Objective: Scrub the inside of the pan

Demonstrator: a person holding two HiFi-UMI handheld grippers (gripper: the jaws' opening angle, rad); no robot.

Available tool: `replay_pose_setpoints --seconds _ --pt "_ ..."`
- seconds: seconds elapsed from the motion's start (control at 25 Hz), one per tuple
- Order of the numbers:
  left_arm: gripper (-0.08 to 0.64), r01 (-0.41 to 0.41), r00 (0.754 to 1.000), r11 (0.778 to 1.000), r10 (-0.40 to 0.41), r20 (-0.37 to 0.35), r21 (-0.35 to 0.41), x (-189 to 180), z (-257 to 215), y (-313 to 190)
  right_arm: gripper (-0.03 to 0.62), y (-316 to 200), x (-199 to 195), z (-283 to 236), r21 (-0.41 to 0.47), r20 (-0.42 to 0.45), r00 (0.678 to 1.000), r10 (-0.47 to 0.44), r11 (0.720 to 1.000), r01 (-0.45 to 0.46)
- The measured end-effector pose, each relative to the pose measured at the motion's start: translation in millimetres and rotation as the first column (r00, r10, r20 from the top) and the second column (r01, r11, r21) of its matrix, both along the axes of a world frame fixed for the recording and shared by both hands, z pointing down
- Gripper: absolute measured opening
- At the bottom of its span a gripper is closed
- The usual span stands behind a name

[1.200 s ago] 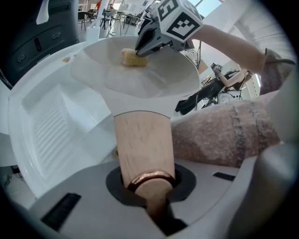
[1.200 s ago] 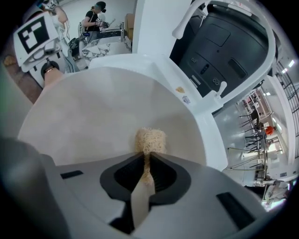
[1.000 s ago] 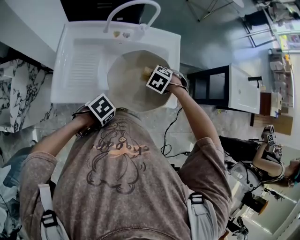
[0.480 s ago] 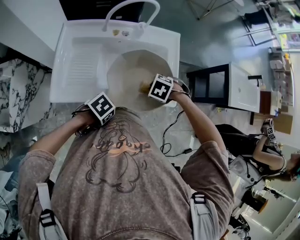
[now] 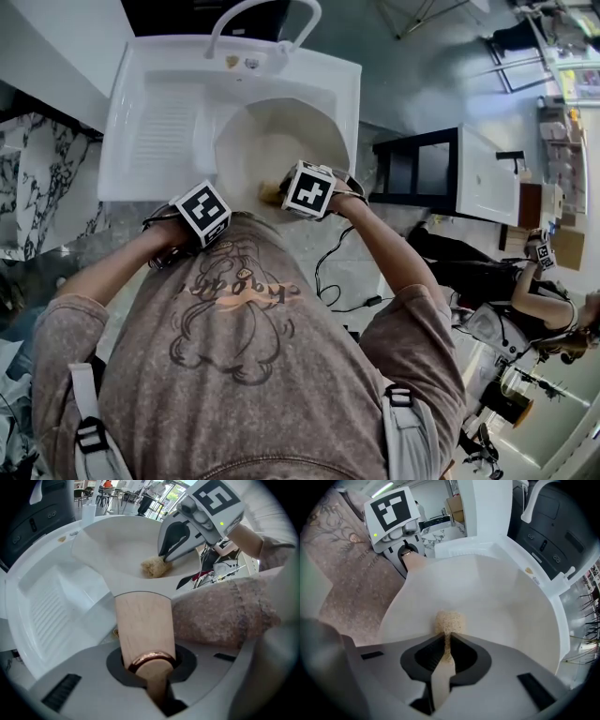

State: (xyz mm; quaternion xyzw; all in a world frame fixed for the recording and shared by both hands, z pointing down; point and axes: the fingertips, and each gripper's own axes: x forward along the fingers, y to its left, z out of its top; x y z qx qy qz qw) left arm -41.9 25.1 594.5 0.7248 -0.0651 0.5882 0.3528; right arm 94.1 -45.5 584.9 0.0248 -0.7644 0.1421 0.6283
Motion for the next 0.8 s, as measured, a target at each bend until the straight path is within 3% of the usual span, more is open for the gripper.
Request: replay_pose_setpoints --seconds 0.56,0.8 --pt "0.043 0.008 1.000 1.000 -0.008 0.007 -0.003 0.5 2.1 1.9 0.051 -16.5 -53.2 5.4 -0.024 0.149 0.984 0.101 0.995 -0.098" --pt "0.043 0.021 1.000 1.000 -0.021 0.008 -0.003 -1.3 3.3 -1.0 0.051 -38.5 -78.7 1.9 0.029 0.221 0.965 0.139 0.988 -0.149"
